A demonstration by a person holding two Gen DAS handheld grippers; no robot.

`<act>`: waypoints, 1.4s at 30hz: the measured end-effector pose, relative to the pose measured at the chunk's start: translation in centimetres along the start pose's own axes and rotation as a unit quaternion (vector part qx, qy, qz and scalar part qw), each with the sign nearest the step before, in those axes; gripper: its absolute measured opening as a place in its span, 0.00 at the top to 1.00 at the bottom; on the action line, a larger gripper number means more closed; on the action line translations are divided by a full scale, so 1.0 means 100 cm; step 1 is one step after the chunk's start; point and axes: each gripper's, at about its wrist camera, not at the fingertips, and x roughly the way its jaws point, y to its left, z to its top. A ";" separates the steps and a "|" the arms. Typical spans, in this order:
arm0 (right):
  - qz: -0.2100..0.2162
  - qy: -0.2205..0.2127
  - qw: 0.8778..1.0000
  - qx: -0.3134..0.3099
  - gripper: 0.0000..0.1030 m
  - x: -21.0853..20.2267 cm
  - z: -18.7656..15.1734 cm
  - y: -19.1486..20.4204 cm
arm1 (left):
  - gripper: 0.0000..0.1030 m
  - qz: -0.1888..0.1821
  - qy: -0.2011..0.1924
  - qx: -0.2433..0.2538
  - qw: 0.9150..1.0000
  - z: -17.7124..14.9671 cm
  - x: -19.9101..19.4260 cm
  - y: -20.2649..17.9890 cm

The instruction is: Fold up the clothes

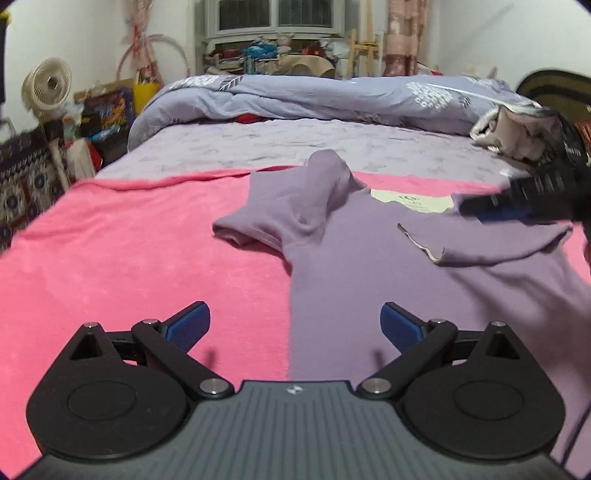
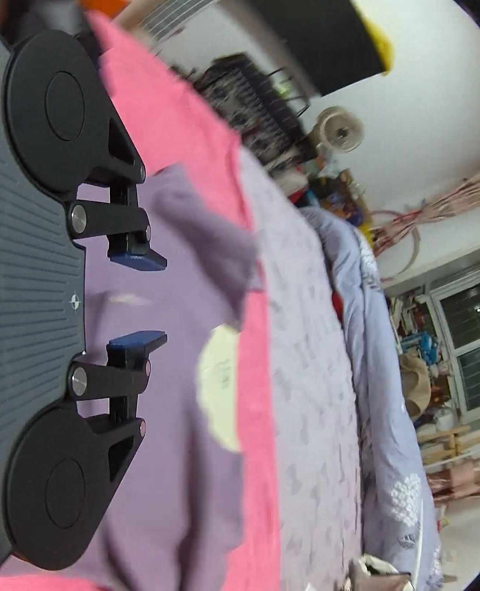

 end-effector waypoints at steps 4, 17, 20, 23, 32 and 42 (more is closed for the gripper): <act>-0.114 -0.049 0.991 -0.053 0.31 -0.034 -0.030 -0.018 | 0.03 0.002 -0.027 0.112 0.993 0.016 0.012 -0.035; -0.253 -0.007 0.967 0.010 0.26 -0.042 -0.073 -0.083 | 0.12 -0.026 -0.082 0.489 0.868 0.011 0.072 -0.172; -0.254 -0.006 0.967 0.010 0.25 -0.043 -0.072 -0.082 | 0.48 -0.020 -0.068 0.501 0.863 0.016 0.085 -0.176; -0.254 -0.005 0.967 0.014 0.24 -0.044 -0.068 -0.079 | 0.96 0.016 -0.052 0.522 0.851 0.004 0.104 -0.180; -0.257 -0.002 0.966 0.019 0.21 -0.045 -0.064 -0.078 | 0.97 0.079 -0.101 0.433 0.892 0.025 0.102 -0.159; -0.270 0.001 0.962 -0.049 0.22 -0.004 -0.023 -0.074 | 0.96 0.129 -0.094 0.331 0.930 0.079 0.098 -0.089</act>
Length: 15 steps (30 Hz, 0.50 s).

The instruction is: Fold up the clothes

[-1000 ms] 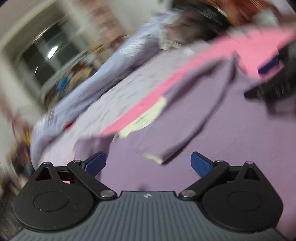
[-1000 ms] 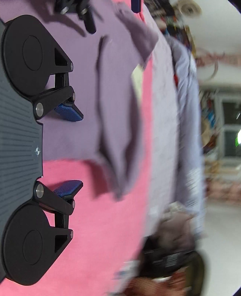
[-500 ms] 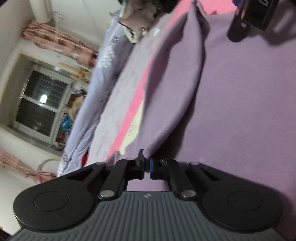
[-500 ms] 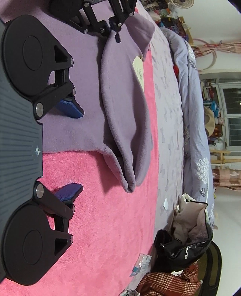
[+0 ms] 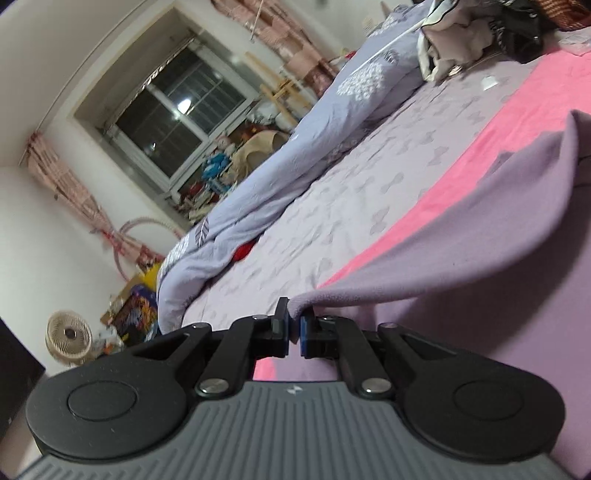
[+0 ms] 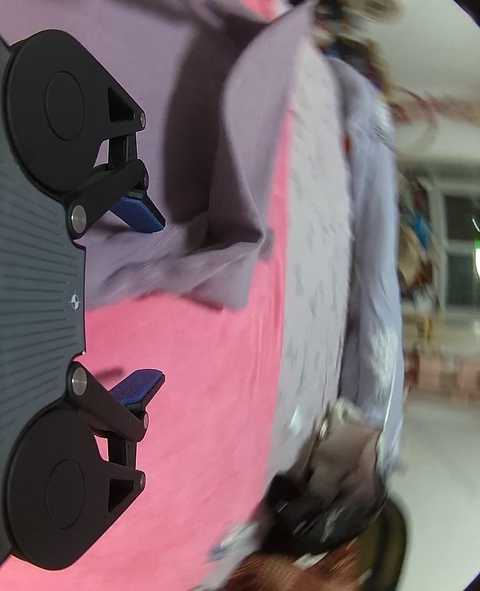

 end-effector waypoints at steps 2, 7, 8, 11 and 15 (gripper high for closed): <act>-0.015 0.010 1.000 -0.019 0.23 0.013 0.007 0.006 | 0.96 -0.003 0.007 -0.001 1.000 -0.005 0.001 0.001; -0.058 -0.010 0.997 0.048 0.19 -0.001 -0.004 -0.036 | 0.95 -0.017 0.015 -0.006 1.000 -0.025 -0.004 -0.002; -0.055 -0.004 0.997 0.051 0.17 -0.002 -0.009 -0.041 | 0.95 -0.023 0.022 -0.010 0.999 -0.033 -0.008 -0.003; -0.005 0.021 0.997 0.072 0.17 -0.004 -0.015 -0.061 | 0.95 -0.040 0.051 -0.002 0.998 -0.061 -0.009 -0.012; 0.085 0.047 0.989 0.111 0.17 -0.015 -0.011 -0.097 | 1.00 -0.044 0.057 0.012 0.997 -0.082 -0.009 -0.025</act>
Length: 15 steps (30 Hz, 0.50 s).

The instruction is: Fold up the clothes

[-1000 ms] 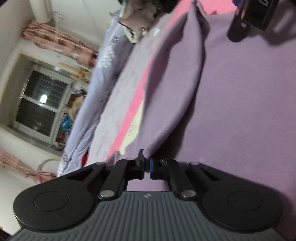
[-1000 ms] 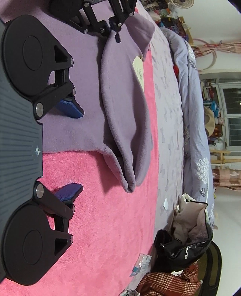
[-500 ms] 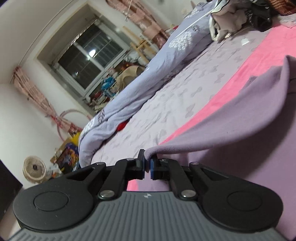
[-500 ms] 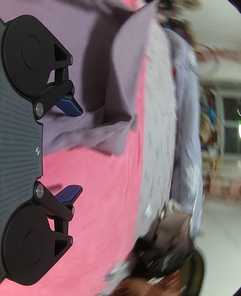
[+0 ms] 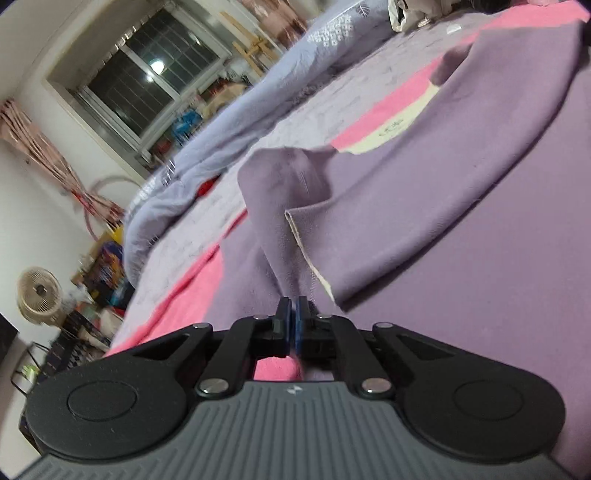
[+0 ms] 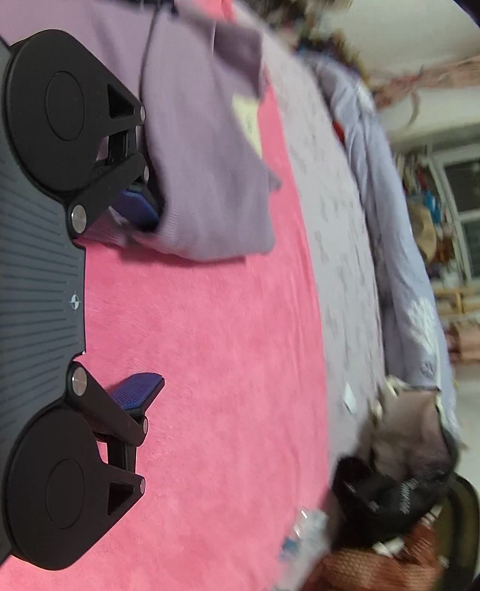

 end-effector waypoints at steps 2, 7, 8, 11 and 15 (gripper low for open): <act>0.013 -0.013 1.000 -0.001 0.18 -0.015 0.009 -0.008 | 1.00 0.009 -0.003 0.014 1.000 0.000 0.001 -0.007; 0.017 -0.044 0.998 -0.051 0.33 -0.003 0.062 0.041 | 1.00 0.014 -0.007 0.015 1.000 0.000 0.001 -0.010; 0.022 -0.037 0.997 -0.066 0.36 0.010 0.073 0.059 | 1.00 0.016 -0.008 0.016 1.000 0.000 0.001 -0.011; 0.026 0.019 0.994 -0.105 0.46 0.061 0.094 0.111 | 1.00 0.017 -0.010 0.015 1.000 -0.002 0.002 -0.010; -0.041 0.102 0.984 -0.144 0.93 0.121 0.100 0.146 | 1.00 0.015 -0.012 0.010 1.000 -0.004 0.003 -0.008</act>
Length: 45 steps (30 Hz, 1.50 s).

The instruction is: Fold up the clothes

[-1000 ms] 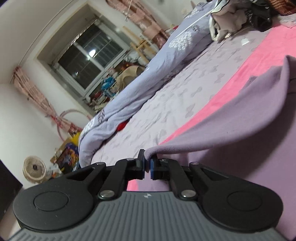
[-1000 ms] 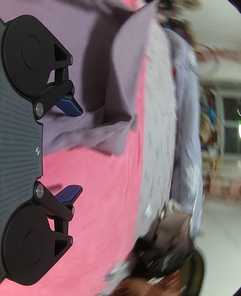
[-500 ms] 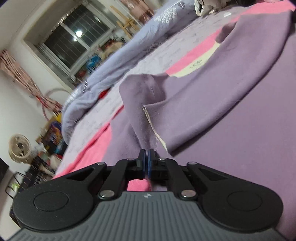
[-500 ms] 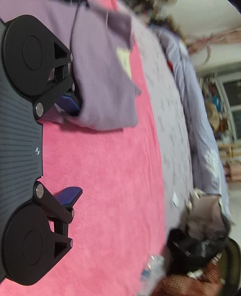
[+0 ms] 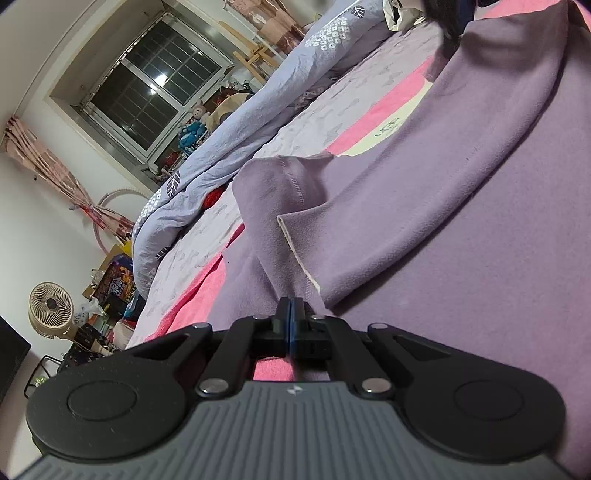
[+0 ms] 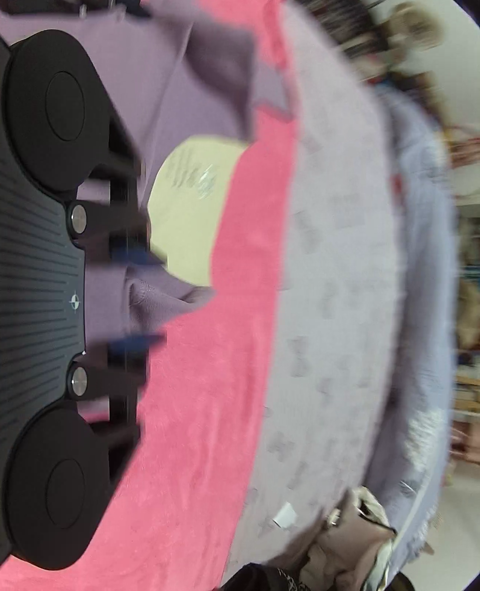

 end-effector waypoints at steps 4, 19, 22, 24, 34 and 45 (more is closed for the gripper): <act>-0.052 0.003 0.999 0.005 0.94 0.006 0.004 -0.007 | 1.00 -0.003 -0.001 -0.006 1.000 -0.001 0.000 0.002; -0.096 -0.091 0.989 0.073 0.87 0.024 0.017 -0.076 | 1.00 -0.010 0.001 -0.020 1.000 -0.001 0.002 0.005; -0.094 -0.159 0.982 0.041 0.29 -0.023 -0.021 -0.077 | 1.00 -0.011 0.001 -0.021 1.000 -0.001 0.003 0.006; -0.091 -0.184 0.979 -0.014 0.19 -0.051 -0.054 -0.066 | 1.00 -0.010 0.002 -0.020 1.000 0.000 0.004 0.006; -0.125 -0.161 0.965 -0.164 0.17 -0.064 -0.148 -0.012 | 1.00 -0.011 0.003 -0.019 1.000 -0.005 0.002 0.010; -0.097 -0.146 0.974 -0.146 0.18 -0.071 -0.159 -0.028 | 1.00 -0.011 0.006 -0.022 1.000 -0.004 0.006 0.004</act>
